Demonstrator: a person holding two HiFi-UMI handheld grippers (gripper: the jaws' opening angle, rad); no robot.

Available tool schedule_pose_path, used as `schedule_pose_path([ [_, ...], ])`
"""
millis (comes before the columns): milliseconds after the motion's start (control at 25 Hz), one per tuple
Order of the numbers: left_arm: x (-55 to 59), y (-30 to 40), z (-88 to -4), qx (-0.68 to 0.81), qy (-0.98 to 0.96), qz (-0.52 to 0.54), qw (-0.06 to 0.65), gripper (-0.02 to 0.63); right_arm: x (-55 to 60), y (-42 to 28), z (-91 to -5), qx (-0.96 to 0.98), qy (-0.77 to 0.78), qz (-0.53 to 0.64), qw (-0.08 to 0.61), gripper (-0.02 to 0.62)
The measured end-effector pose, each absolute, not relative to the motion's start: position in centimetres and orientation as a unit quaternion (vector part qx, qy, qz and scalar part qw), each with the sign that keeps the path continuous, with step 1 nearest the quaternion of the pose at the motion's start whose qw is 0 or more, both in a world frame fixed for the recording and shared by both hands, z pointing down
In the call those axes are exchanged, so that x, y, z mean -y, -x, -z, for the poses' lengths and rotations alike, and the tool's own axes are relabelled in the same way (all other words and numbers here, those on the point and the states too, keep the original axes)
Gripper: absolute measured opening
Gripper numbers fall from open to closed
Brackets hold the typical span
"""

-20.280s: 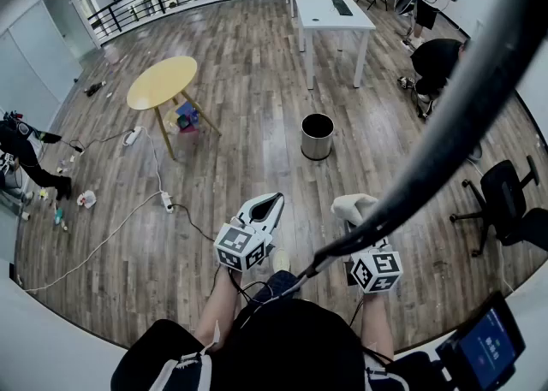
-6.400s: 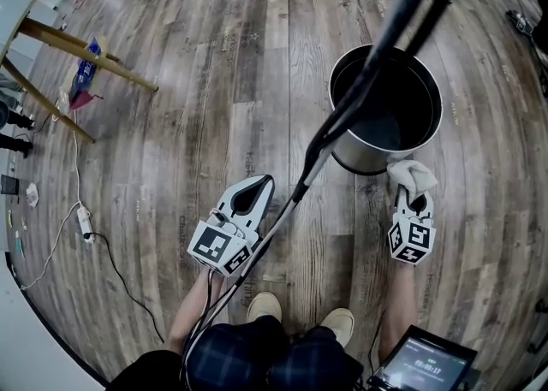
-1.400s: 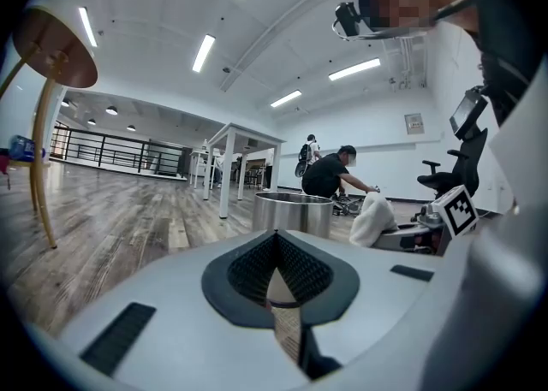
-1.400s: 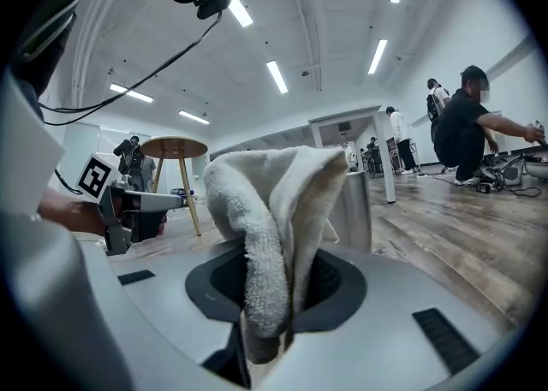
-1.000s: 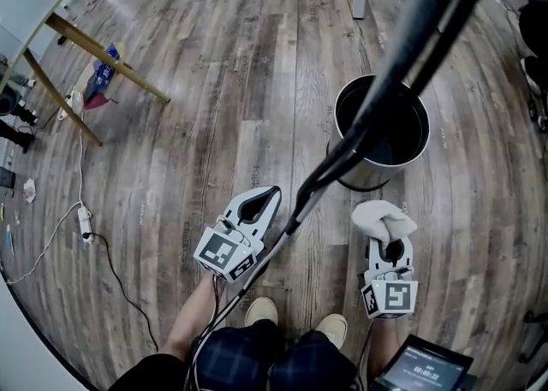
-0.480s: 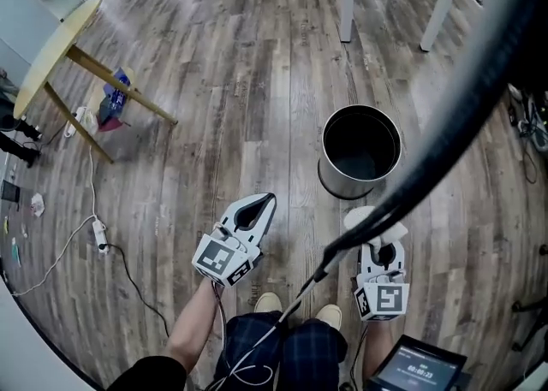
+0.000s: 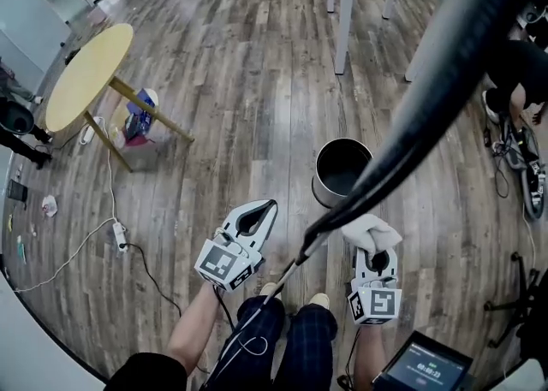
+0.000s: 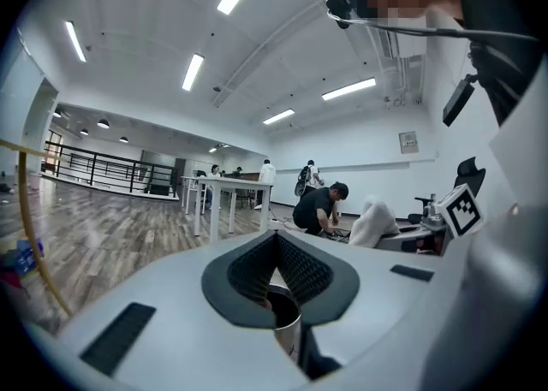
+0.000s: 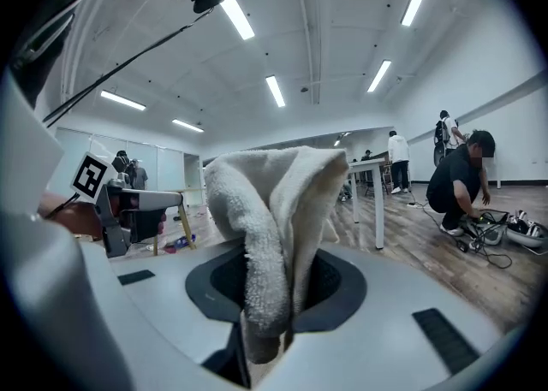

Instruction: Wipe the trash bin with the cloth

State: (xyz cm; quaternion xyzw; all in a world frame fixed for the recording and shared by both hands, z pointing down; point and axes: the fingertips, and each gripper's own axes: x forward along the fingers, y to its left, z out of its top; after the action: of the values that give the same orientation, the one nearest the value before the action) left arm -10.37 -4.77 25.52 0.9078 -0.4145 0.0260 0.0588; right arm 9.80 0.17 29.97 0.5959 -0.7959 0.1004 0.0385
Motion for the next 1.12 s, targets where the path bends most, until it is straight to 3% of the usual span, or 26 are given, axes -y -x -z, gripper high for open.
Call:
schedule_pose_path([
  [680,3.2,9.3,1.5,0.407,-0.911,-0.014,0.060,-0.003,-1.8,-8.9,-2.5,0.795,-0.594,-0.123,0.007,0.092],
  [1120,0.4,9.2,9.7,0.405,-0.913,-0.012,0.054,-0.003,-3.9,-7.1,7.6,0.817,-0.570,-0.087,0.012,0.092],
])
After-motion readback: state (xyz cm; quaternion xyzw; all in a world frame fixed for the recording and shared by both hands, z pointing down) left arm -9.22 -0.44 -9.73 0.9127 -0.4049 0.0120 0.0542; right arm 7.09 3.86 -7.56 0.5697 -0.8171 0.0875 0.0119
